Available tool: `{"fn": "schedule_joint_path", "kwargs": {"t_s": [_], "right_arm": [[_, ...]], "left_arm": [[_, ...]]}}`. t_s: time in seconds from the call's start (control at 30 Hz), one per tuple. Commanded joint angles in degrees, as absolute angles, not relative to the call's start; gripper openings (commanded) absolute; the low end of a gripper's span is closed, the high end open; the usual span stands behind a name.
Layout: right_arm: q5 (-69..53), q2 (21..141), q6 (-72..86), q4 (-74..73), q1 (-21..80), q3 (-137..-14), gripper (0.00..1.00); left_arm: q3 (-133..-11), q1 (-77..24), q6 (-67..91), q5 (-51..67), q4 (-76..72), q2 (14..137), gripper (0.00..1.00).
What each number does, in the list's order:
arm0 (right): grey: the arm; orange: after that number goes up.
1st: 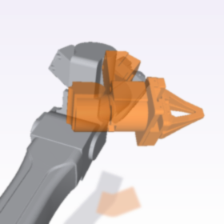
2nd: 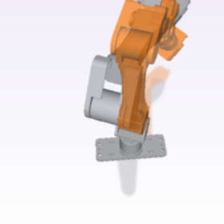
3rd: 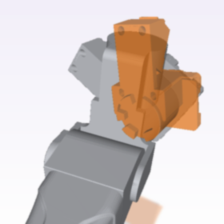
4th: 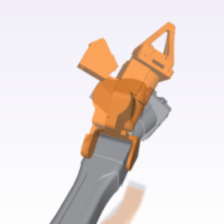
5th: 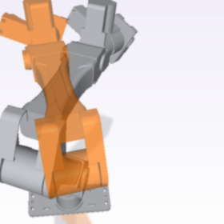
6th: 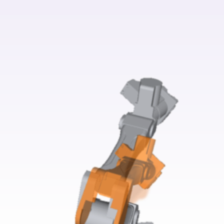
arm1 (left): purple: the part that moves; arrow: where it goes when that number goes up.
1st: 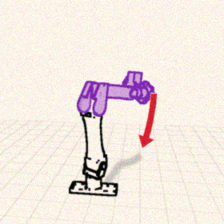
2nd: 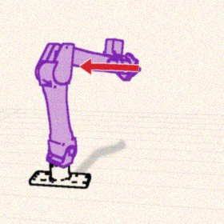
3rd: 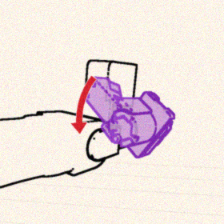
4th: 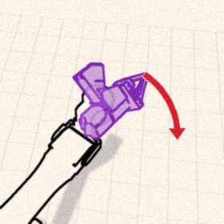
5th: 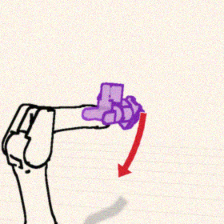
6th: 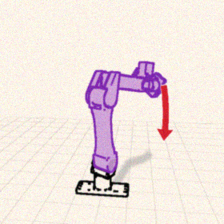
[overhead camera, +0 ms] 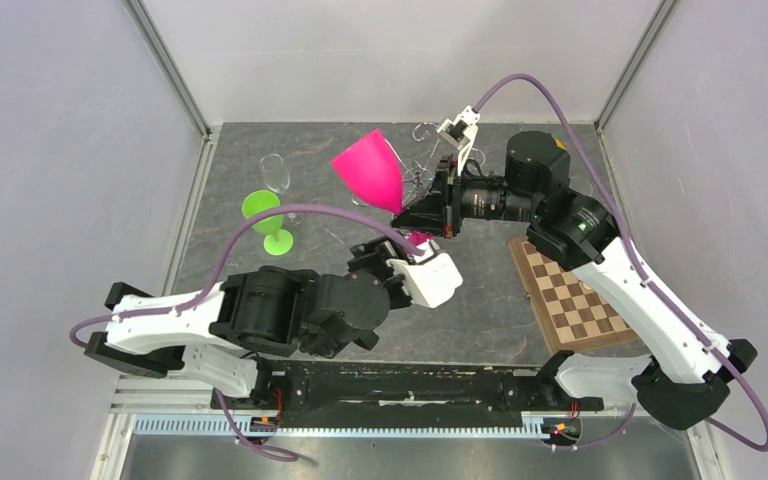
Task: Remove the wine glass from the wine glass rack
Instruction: Place the wine glass at the center of the board.
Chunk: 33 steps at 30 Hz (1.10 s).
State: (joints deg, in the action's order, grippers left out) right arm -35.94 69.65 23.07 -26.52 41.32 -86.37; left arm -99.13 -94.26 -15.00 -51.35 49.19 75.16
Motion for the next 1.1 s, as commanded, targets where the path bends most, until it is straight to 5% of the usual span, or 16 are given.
{"fn": "schedule_joint_path", "kwargs": {"t_s": [0.0,0.63,1.07], "right_arm": [[-34.2,67.0,20.8,-25.8,41.6,-86.4,0.0],[-11.6,62.9,4.4,-34.3,41.6,-90.9,0.0],[2.2,58.1,-5.9,-37.6,41.6,-91.4,0.0]], "left_arm": [[-99.1,-94.6,-10.6,-49.2,47.7,72.2,0.61],[-101.4,-90.9,2.3,-32.0,46.7,68.0,0.65],[-99.9,-73.9,13.6,-6.0,41.2,66.8,0.66]]}}
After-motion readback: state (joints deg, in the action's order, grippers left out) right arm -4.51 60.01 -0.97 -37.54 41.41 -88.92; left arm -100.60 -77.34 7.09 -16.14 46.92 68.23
